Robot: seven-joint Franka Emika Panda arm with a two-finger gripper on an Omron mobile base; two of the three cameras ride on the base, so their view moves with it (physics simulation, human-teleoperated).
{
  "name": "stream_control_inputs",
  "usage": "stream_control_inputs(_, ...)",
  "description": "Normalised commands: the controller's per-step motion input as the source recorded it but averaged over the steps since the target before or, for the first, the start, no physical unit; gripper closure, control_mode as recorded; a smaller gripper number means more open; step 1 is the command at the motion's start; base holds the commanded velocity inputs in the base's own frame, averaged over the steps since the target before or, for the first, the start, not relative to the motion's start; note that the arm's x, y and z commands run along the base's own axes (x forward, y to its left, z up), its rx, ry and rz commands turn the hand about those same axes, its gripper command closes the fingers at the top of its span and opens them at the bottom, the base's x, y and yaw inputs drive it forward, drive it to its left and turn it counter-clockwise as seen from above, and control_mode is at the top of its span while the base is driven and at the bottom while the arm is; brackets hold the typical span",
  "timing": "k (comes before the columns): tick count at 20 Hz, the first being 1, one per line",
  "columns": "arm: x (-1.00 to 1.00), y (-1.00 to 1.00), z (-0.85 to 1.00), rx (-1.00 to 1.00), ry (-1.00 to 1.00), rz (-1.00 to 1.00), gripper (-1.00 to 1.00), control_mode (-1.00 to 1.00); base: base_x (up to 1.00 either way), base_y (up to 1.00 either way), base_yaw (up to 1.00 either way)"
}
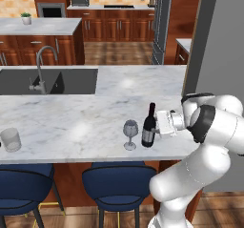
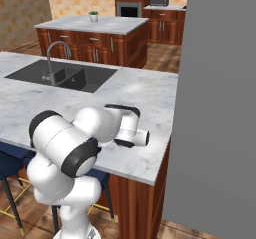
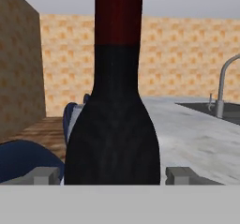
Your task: There is a wine glass and glass cup on the dining counter. Place the wine bottle next to the wine glass and the juice bottle next to the glass cup.
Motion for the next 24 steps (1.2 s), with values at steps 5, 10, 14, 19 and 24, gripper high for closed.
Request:
stream_control_inputs(5, 0.05, 0.01, -0.26, 0.00, 0.00, 0.00, 1.00, -1.00, 0.00, 0.00, 0.00)
stream_control_inputs(10, 0.00, 0.02, -0.35, 0.00, -0.01, 0.00, 1.00, -1.00, 0.00, 0.00, 0.00)
stream_control_inputs(14, 0.00, 0.09, -0.33, 0.00, 0.00, 0.00, -1.00, -1.00, 0.00, 0.00, 0.00)
stream_control_inputs(19, 0.00, 0.06, -0.19, 0.00, 0.00, 0.00, -1.00, -1.00, 0.00, 0.00, 0.00)
stream_control_inputs(24, -0.10, 0.00, -0.03, 0.00, -0.02, 0.00, -1.00, -1.00, 0.00, 0.00, 0.00)
